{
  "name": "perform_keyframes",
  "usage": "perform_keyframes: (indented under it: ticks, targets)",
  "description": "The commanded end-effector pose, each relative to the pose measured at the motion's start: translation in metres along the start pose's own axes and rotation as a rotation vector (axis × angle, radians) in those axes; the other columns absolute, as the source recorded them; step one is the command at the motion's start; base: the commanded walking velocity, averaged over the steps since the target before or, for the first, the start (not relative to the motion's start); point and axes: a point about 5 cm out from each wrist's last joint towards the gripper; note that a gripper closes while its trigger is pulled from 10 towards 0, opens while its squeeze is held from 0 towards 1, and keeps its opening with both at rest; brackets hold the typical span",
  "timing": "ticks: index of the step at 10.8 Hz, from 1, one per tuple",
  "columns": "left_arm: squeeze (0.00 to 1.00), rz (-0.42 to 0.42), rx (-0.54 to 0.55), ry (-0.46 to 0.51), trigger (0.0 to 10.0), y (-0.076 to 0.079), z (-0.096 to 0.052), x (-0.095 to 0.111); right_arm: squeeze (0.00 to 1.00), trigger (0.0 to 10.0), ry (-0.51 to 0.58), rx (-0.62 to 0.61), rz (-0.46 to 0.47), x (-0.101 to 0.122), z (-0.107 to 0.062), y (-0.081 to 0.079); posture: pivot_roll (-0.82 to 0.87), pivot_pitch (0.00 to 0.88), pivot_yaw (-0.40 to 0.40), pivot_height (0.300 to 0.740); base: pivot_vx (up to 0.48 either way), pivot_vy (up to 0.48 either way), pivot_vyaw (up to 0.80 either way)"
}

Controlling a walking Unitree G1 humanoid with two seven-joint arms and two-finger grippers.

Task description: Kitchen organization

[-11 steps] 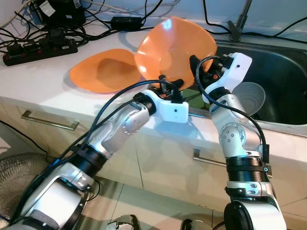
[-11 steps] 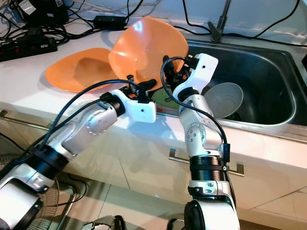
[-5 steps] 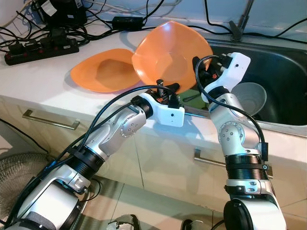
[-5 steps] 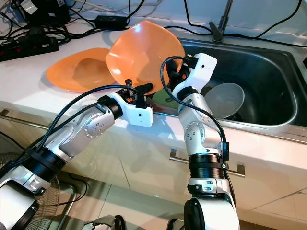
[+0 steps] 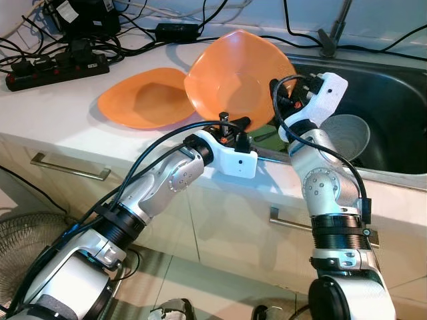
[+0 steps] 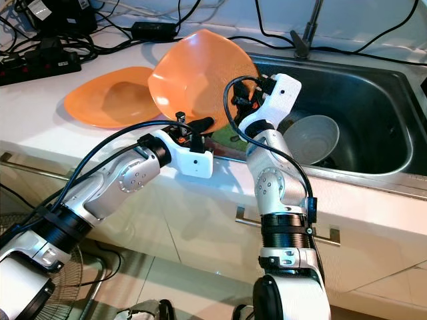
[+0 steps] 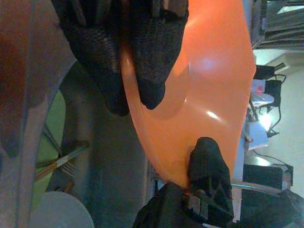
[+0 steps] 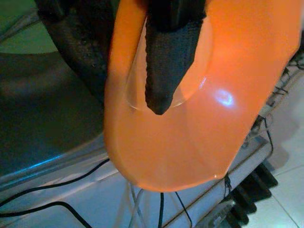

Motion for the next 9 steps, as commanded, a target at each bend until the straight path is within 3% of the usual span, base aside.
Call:
perform_keyframes:
  ticks: [1, 2, 3, 9]
  targets:
    - [0.00, 0.044, 0.028, -0.004, 10.0, -0.0085, -0.0015, -0.0032, 0.00, 0.0, -0.015, -0.009, -0.021, 0.0011, 0.0010, 0.0009, 0.05, 0.072, 0.041, 0.740, 0.000, 0.000, 0.00]
    - [0.00, 0.049, 0.026, -0.007, 10.0, -0.0084, -0.0016, -0.0041, 0.00, 0.0, -0.017, -0.008, -0.020, 0.0011, 0.0012, 0.0009, 0.05, 0.074, 0.041, 0.740, 0.000, 0.000, 0.00]
    - [1.00, 0.039, 0.026, -0.012, 10.0, -0.0079, -0.0018, -0.0056, 0.00, 0.0, -0.018, -0.012, -0.014, 0.0017, 0.0018, 0.0018, 0.05, 0.077, 0.041, 0.740, 0.000, 0.000, 0.00]
    - [1.00, 0.010, 0.051, -0.016, 10.0, -0.0113, -0.0024, -0.0055, 0.00, 0.0, -0.009, -0.053, 0.016, 0.0018, 0.0041, 0.0056, 0.06, 0.083, 0.041, 0.740, 0.000, 0.000, 0.00]
Point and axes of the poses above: a point about 5 cm out from each wrist's last joint towards the gripper, its own z axis pointing out of the wrist towards the gripper, its own x axis along the axis of the wrist's last joint, y = z × x, and after that the axes turned 3 degrees about z, right-handed
